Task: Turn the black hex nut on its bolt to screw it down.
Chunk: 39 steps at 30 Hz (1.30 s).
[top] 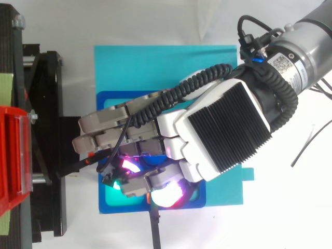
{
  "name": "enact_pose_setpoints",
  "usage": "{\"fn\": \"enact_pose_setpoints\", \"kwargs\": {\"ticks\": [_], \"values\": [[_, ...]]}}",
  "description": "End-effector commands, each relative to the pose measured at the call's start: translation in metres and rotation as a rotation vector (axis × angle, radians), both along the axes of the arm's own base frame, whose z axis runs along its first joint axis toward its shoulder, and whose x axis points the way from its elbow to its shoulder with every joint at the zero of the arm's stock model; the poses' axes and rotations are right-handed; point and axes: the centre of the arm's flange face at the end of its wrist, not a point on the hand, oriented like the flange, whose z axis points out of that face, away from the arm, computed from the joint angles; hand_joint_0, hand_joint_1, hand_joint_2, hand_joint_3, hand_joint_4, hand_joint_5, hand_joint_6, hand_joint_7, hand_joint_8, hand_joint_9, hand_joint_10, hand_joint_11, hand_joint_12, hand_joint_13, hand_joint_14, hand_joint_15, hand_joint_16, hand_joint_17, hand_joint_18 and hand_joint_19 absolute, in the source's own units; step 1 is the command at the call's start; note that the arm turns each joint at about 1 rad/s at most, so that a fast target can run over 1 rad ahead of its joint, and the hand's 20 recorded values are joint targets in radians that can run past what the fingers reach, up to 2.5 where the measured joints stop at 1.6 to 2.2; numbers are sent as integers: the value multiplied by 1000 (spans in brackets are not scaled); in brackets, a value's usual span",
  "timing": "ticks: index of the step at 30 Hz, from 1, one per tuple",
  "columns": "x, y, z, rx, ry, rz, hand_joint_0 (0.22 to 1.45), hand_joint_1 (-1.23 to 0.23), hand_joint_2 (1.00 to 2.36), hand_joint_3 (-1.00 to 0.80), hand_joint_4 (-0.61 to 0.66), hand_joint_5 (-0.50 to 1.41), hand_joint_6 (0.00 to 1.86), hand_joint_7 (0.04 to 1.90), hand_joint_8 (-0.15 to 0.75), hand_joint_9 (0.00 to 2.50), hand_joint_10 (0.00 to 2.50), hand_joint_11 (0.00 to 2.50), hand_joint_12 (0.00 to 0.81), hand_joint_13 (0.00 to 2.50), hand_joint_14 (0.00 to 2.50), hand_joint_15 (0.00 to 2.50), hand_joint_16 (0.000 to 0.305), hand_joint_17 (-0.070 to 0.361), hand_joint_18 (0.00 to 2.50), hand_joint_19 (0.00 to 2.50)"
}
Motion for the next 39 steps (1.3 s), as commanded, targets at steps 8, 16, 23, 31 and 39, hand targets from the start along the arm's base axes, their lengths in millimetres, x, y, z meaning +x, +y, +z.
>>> {"fn": "enact_pose_setpoints", "kwargs": {"ticks": [8, 16, 23, 31, 39], "values": [[0, 0, 0, -1, -1, 5, 487, -368, 1000, -500, 317, -102, 594, 1194, 313, 965, 9, 298, 374, 565, 0, 17, 57, 127, 471, 122], [0, 0, 0, -1, -1, 5, 560, -498, 1000, -496, 281, -93, 537, 1314, 297, 955, 9, 303, 352, 551, 0, 29, 52, 117, 448, 132], [-1, 0, 0, -3, -1, 9, 517, -359, 1000, -500, 294, -90, 534, 1294, 304, 958, 9, 299, 363, 547, 0, 28, 55, 123, 450, 136], [-3, 3, 0, -12, -4, 55, 489, -239, 1000, -500, 288, -73, 525, 1336, 312, 965, 9, 295, 373, 549, 0, 29, 57, 128, 455, 141], [-4, 3, 0, -14, -6, 60, 503, -356, 1000, -500, 274, -73, 558, 1325, 312, 974, 9, 294, 368, 548, 0, 24, 56, 125, 447, 133]]}}
